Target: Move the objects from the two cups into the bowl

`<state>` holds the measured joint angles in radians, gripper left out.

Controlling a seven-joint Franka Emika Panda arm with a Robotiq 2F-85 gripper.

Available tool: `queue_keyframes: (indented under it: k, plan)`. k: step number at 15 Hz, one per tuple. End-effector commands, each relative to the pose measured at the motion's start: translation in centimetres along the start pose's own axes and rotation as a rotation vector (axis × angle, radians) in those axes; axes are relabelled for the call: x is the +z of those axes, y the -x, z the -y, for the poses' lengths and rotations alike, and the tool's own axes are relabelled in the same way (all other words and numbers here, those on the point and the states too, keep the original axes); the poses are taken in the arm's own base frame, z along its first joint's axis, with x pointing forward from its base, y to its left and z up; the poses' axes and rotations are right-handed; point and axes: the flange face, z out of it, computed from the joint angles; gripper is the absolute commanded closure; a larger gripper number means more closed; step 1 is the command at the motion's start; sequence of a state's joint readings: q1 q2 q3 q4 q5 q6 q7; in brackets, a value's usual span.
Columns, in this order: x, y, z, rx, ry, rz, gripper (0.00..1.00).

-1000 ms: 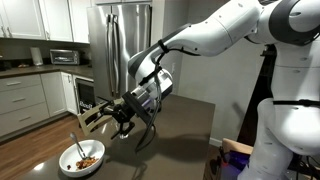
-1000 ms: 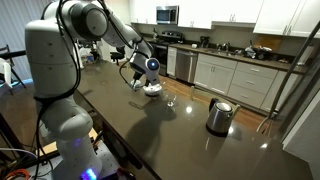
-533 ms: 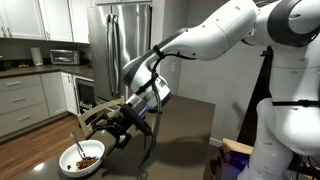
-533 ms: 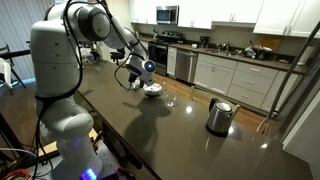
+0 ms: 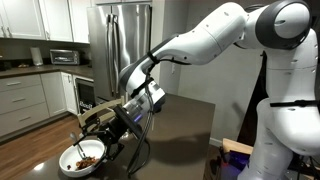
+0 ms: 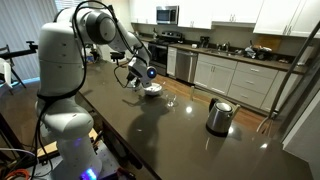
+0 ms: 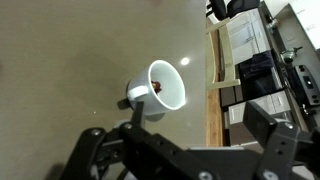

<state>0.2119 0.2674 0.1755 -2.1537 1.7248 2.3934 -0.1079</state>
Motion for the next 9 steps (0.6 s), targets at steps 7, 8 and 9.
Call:
queue_keyframes:
  k: [7, 8, 9]
  plan:
    - [6.2, -3.2, -4.6, 0.34, -0.063, 0.151, 0.0]
    - [6.7, -3.5, -5.1, 0.37, -0.074, 0.159, 0.0]
    - [7.2, -3.8, -5.3, 0.398, -0.091, 0.172, 0.0]
